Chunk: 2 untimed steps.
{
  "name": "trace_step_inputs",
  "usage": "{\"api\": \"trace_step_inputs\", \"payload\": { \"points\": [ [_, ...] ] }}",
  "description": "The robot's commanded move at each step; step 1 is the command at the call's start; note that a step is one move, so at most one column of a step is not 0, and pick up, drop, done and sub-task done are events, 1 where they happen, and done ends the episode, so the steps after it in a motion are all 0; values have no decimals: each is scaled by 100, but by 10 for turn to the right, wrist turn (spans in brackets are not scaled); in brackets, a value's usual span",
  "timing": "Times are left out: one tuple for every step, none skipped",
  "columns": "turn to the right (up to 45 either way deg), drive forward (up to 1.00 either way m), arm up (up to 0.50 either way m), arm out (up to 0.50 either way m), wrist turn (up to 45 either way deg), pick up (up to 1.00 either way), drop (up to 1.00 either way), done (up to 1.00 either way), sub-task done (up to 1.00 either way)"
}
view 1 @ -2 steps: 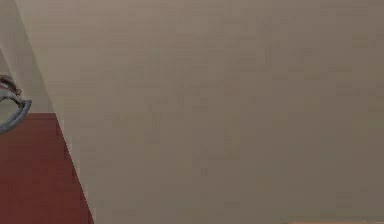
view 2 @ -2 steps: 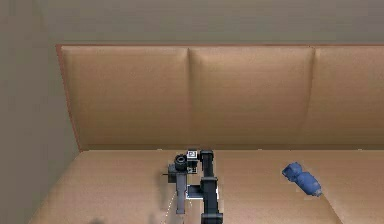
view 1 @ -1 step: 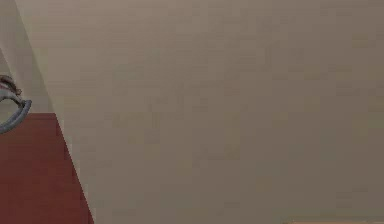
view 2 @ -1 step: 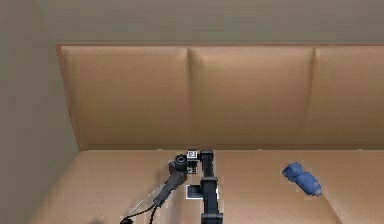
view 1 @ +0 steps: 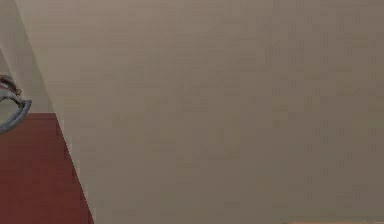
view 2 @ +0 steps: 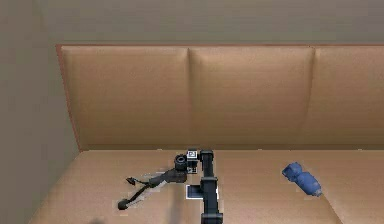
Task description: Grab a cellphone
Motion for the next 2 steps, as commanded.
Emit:
{"api": "trace_step_inputs", "payload": {
  "points": [
    [0, 0, 0, 0, 450, 0, 0, 0, 0],
    [0, 0, 0, 0, 450, 0, 0, 0, 0]
  ]
}}
